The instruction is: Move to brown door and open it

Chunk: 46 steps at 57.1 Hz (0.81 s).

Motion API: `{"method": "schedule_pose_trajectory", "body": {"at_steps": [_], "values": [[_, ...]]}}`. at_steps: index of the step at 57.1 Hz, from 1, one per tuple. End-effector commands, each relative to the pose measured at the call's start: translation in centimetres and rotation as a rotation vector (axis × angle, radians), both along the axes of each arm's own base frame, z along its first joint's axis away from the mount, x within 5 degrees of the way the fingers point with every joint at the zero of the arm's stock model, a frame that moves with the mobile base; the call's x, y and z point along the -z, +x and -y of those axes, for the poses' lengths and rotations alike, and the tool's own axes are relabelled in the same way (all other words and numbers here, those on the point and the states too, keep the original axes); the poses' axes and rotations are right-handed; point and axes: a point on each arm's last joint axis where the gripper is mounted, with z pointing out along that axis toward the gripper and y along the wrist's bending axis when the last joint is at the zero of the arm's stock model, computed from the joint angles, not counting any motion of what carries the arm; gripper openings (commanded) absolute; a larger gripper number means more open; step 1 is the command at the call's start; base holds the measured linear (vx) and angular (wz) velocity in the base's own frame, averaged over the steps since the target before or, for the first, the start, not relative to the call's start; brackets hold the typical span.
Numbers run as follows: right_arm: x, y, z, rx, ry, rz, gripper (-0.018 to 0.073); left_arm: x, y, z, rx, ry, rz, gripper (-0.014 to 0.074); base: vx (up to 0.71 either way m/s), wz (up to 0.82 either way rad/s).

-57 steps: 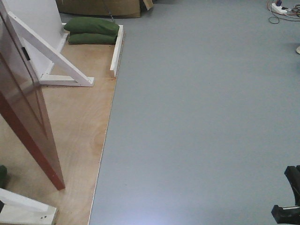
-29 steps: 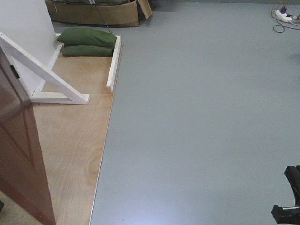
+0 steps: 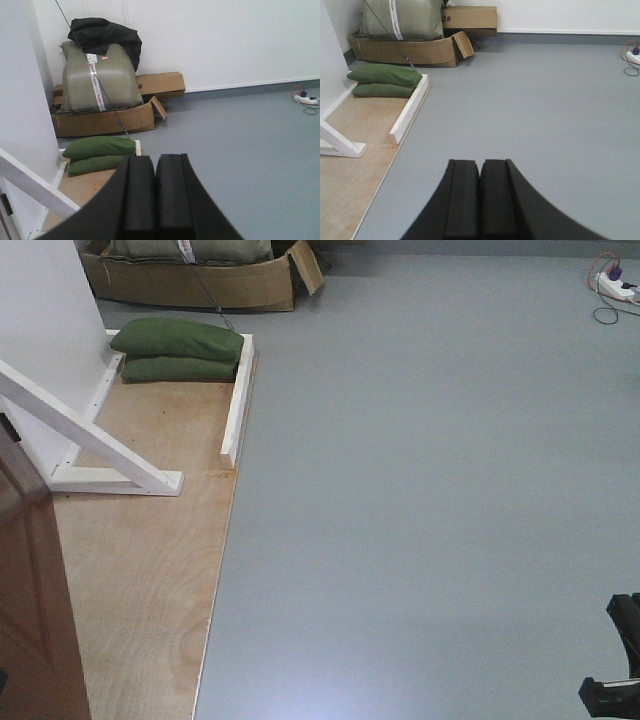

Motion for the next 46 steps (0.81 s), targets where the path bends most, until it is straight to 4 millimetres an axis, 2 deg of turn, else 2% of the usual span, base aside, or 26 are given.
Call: {"method": "schedule_pose_trajectory", "body": {"at_steps": [1,46], "values": [[-0.59,0.17,0.04,0.002,-0.007,0.080,0.0000,-1.31,-0.18,0.05,0.009,-0.024,0.101,-0.0006,0.12,0.00],[-0.64,0.18,0.04,0.002,-0.006,0.085,0.0000,-1.31,-0.18,0.05,0.009,-0.024,0.101,-0.0006,0.02,0.00]]}}
